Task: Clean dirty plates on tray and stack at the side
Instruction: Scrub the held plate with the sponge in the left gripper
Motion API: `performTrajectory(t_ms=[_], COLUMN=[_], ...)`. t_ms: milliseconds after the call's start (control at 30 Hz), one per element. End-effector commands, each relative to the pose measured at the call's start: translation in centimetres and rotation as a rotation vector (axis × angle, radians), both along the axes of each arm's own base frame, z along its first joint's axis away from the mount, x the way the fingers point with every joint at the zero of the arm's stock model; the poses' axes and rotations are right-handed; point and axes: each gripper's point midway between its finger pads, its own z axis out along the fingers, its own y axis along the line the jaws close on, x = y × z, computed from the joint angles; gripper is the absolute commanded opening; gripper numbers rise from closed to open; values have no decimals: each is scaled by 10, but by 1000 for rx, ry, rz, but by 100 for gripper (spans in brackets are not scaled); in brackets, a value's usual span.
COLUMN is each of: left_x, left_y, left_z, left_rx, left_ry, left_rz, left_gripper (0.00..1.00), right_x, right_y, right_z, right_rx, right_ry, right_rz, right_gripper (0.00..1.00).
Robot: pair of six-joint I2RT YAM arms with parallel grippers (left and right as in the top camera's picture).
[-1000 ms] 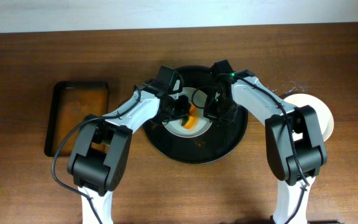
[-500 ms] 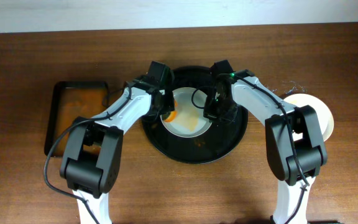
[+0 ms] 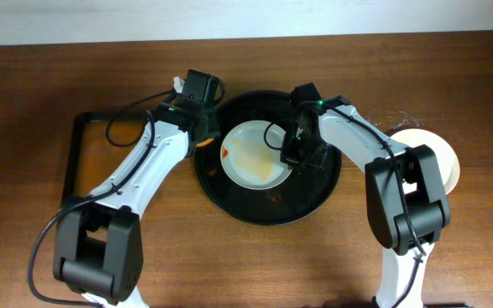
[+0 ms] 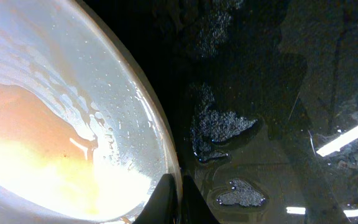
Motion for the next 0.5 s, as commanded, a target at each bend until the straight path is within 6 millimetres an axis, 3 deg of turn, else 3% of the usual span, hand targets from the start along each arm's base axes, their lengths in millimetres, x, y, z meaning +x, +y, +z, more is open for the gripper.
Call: performTrajectory(t_ms=[0, 133, 233, 467], left_x=[-12, -10, -10, -5], left_y=[-26, -59, -70, -88], left_z=[6, 12, 12, -23], left_rx=[-137, -243, -249, -270], left_ry=[35, 16, 4, 44], left_rz=[-90, -230, -279, -374], left_gripper=[0, 0, 0, 0], right_x=[-18, -18, -18, -18], right_y=[-16, -16, -16, -16], right_z=[-15, -15, -15, -15], right_rx=[-78, -78, -78, -78], right_ry=[63, 64, 64, 64], right_rz=[14, 14, 14, 14], right_gripper=[4, 4, 4, 4])
